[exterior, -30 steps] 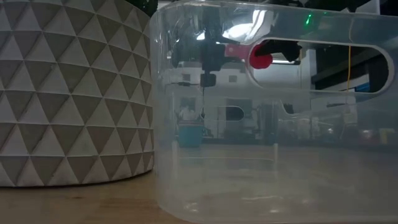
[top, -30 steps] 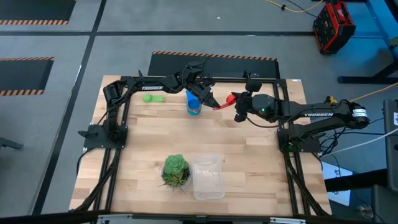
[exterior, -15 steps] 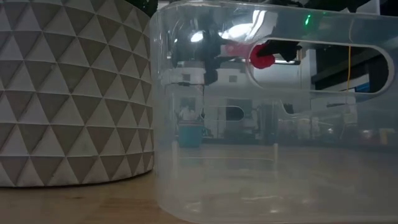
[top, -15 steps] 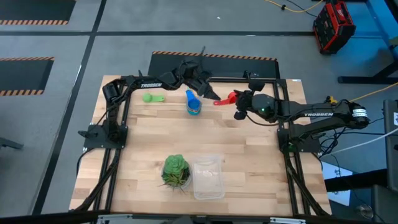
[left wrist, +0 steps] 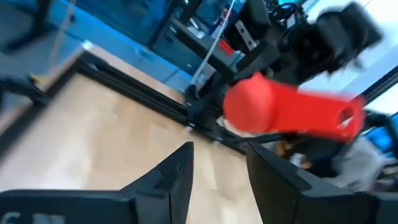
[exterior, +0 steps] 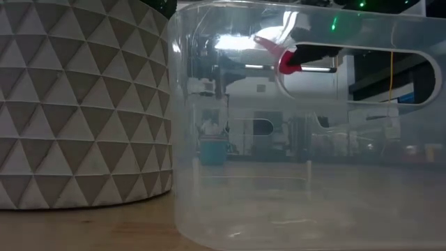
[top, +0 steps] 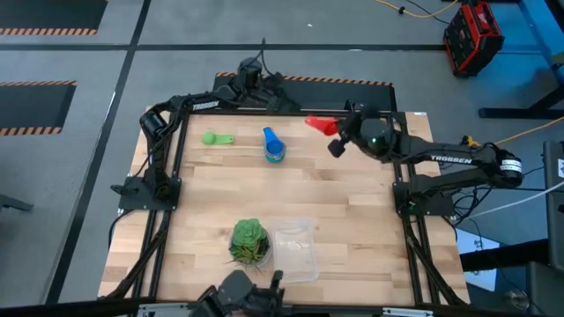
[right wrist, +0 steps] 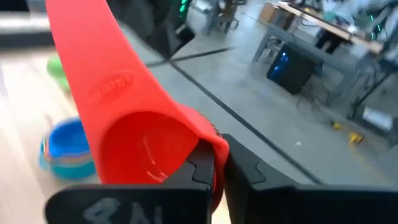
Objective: Nest measuring cups in basket
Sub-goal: Stack the red measuring cup on top of the blue measuring cup
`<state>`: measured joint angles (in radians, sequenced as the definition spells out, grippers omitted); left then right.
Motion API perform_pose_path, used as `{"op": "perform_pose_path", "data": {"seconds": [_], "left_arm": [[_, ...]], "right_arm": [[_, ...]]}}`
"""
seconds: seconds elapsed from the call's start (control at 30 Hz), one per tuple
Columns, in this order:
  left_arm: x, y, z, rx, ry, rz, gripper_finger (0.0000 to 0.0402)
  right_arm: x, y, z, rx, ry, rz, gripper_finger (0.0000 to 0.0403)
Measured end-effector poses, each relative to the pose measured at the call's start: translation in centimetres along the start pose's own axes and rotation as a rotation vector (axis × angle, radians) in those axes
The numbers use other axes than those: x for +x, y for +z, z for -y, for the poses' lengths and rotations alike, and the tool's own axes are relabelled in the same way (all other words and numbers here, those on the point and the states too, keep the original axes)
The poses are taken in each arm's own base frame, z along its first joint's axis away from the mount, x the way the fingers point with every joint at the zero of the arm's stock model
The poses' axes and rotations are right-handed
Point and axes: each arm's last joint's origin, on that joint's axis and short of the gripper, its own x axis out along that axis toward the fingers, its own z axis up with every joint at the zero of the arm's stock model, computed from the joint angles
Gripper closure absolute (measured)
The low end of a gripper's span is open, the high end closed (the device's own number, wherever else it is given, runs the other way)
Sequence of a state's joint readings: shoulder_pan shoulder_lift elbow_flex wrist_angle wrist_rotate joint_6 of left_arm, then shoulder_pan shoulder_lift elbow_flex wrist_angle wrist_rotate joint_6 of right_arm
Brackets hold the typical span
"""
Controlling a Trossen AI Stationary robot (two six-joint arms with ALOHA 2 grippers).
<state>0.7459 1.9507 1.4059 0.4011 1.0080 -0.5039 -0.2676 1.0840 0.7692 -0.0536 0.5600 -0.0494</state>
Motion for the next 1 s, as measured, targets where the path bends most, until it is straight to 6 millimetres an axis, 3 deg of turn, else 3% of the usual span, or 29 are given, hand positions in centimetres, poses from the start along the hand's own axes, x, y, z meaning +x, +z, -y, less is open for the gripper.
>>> {"op": "perform_pose_path", "data": {"seconds": [0.27, 0.6, 0.77, 1.0], "left_arm": [[2.6, -0.8, 1.3, 0.262, 0.085, 0.026, 0.0261], [7.0, -1.6, 4.9, 0.511, 0.185, 0.14, 0.026], [7.9, -1.2, 6.3, 0.572, 0.206, 0.248, 0.026], [7.9, -0.8, 6.7, 0.565, 0.243, 0.317, 0.026]], "right_arm": [[0.9, 1.1, 1.9, 0.245, -0.076, 0.106, 0.0381], [1.2, 1.2, 2.7, 0.291, -0.109, 0.119, 0.0383], [1.2, 1.1, 2.7, 0.285, -0.109, 0.113, 0.0385], [1.2, 1.0, 2.7, 0.255, -0.111, 0.105, 0.0385]]}}
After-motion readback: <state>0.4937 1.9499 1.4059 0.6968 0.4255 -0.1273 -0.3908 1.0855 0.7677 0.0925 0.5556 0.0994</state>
